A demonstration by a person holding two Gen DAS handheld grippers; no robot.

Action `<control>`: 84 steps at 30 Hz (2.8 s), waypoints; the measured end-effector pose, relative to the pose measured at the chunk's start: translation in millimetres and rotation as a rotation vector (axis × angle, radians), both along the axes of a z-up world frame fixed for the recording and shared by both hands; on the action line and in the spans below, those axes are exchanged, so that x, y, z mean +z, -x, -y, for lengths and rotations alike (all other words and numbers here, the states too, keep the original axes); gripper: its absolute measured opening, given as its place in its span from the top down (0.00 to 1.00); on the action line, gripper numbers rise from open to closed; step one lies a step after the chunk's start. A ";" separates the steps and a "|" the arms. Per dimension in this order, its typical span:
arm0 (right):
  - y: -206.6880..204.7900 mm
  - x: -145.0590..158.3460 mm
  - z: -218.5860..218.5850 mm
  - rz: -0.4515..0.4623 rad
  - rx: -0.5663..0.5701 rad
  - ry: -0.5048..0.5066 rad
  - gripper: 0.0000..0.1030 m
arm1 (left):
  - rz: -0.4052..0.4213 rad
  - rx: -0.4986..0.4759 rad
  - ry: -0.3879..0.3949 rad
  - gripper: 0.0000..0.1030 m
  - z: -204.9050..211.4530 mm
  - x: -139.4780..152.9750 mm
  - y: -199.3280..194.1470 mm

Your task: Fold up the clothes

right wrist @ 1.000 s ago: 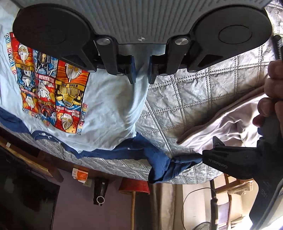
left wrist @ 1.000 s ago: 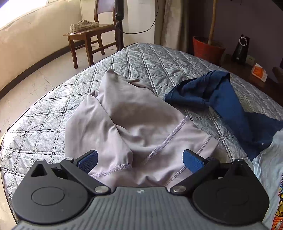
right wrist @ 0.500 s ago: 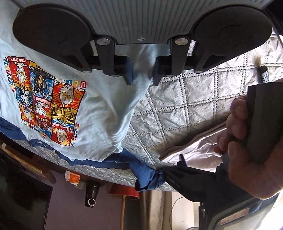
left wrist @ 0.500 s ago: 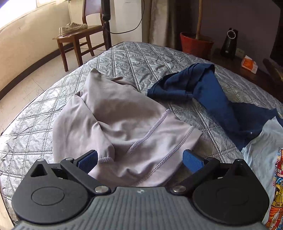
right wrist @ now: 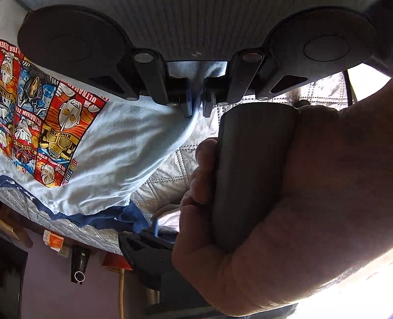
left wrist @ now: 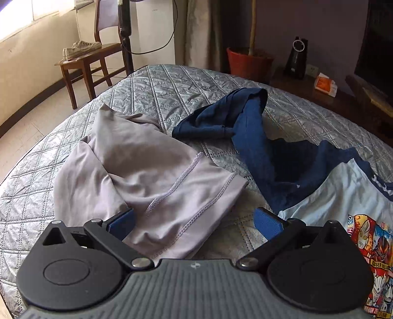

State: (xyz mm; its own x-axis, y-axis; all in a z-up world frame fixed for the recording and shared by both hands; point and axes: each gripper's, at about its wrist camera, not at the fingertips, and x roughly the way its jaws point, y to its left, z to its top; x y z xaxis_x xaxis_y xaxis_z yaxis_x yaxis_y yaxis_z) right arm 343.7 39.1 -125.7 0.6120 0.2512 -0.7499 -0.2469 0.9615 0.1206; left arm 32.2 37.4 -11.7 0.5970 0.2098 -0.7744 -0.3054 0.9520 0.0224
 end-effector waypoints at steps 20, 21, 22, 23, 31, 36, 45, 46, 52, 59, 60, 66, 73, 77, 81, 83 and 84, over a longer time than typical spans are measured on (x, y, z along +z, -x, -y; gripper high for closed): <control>-86.6 41.9 357.8 0.008 -0.454 0.213 0.25 | -0.090 -0.371 -0.020 0.01 83.4 -20.7 3.3; -100.2 35.1 367.2 0.001 -0.448 0.205 0.25 | -0.101 -0.377 -0.023 0.01 86.0 -23.3 3.0; -112.2 32.2 373.6 0.000 -0.443 0.153 0.25 | -0.105 -0.381 -0.029 0.01 88.2 -25.2 3.2; -124.1 29.4 379.5 -0.003 -0.434 0.099 0.25 | -0.107 -0.385 -0.040 0.01 90.3 -26.5 3.4; -196.4 -7.6 365.2 -0.087 -0.340 0.100 0.92 | -0.103 -0.407 -0.078 0.00 93.1 -32.3 4.2; -205.3 10.2 353.9 0.056 -0.352 0.168 0.97 | -0.079 -0.410 -0.148 0.00 100.5 -34.0 6.2; -135.8 57.6 357.7 0.204 -0.481 -0.007 0.78 | -0.042 -0.441 -0.246 0.01 110.1 -31.6 12.7; -110.1 50.7 357.6 0.176 -0.491 -0.035 0.73 | -0.039 -0.444 -0.230 0.01 108.8 -29.1 13.6; 44.0 -2.2 343.5 -0.030 -0.551 -0.072 0.53 | -0.019 -0.488 -0.200 0.01 114.0 -23.2 20.7; 125.1 -6.2 266.6 -0.002 -0.285 0.075 0.43 | -0.038 -0.567 -0.271 0.01 134.2 -33.2 25.1; 129.5 -4.2 261.1 0.006 -0.268 0.050 0.40 | -0.032 -0.571 -0.283 0.01 134.9 -33.3 26.6; 131.0 9.3 258.0 0.076 -0.256 -0.202 0.39 | -0.024 -0.561 -0.298 0.00 135.6 -33.7 28.3; 148.9 6.6 254.7 0.027 -0.218 -0.190 0.33 | -0.011 -0.563 -0.331 0.00 140.2 -32.4 33.0; 144.4 3.1 241.4 0.022 -0.164 -0.233 0.37 | -0.004 -0.567 -0.336 0.00 139.8 -33.2 33.2; 140.5 6.6 230.9 0.004 -0.116 -0.285 0.44 | -0.006 -0.567 -0.330 0.00 138.9 -32.8 32.7; 138.1 3.7 228.6 -0.025 -0.114 -0.298 0.43 | -0.007 -0.569 -0.334 0.00 139.3 -33.2 32.7; 135.3 0.5 226.2 -0.039 -0.112 -0.291 0.43 | -0.006 -0.570 -0.337 0.00 139.6 -33.3 33.1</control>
